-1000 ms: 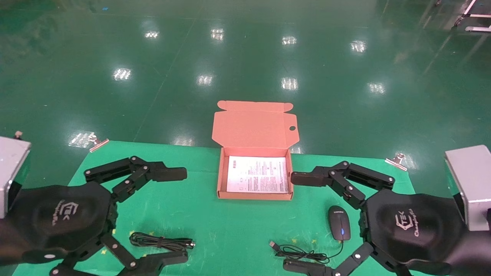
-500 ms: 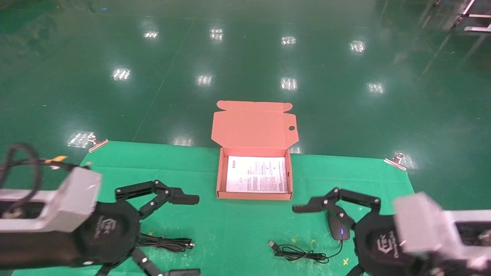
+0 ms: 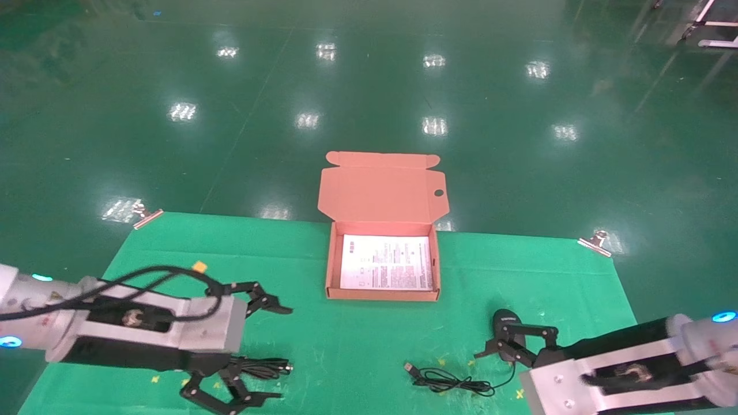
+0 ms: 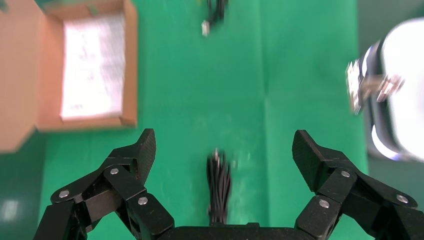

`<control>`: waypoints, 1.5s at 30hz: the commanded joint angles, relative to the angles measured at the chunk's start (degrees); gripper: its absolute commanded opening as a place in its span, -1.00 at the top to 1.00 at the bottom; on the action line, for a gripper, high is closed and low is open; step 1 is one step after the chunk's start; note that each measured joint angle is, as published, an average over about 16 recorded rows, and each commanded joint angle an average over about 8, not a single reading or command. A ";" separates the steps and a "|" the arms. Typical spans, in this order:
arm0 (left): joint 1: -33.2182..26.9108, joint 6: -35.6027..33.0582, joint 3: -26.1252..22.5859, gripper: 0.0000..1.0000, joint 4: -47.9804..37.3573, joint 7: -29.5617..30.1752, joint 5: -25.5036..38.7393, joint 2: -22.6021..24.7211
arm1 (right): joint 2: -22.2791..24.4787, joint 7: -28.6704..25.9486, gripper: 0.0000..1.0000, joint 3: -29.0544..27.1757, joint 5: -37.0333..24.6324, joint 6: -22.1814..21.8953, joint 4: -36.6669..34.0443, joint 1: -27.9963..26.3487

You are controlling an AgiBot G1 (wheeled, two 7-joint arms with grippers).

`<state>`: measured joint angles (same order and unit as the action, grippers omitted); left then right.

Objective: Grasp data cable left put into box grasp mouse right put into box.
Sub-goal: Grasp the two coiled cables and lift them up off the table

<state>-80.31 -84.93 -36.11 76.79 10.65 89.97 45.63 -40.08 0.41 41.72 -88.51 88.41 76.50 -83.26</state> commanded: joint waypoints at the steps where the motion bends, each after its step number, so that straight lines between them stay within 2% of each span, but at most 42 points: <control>1: -0.73 0.18 -1.67 -1.00 0.18 -0.29 3.80 0.98 | -0.65 0.59 -1.00 1.97 -2.74 -0.24 -0.14 -0.66; 10: 0.34 3.88 -6.75 -1.00 0.31 0.78 17.00 4.41 | -4.98 -0.19 -1.00 6.52 -13.80 -4.23 -0.76 -0.40; 23: 1.12 7.66 -11.36 -1.00 -1.37 4.90 31.04 9.40 | -9.69 -0.55 -1.00 8.55 -20.22 -10.29 -6.92 1.55; 34: 1.11 9.97 -12.71 -1.00 -11.31 5.77 34.33 13.66 | -12.05 0.87 -1.00 8.87 -22.22 -16.52 -13.15 4.45; 45: -1.24 13.27 -11.53 -1.00 -28.16 2.32 31.59 18.52 | -15.89 4.33 -1.00 7.90 -20.35 -22.35 -22.57 6.19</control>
<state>-81.58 -71.77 -47.68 48.71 12.75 121.58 64.06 -55.91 4.87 49.63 -108.90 66.19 54.23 -77.18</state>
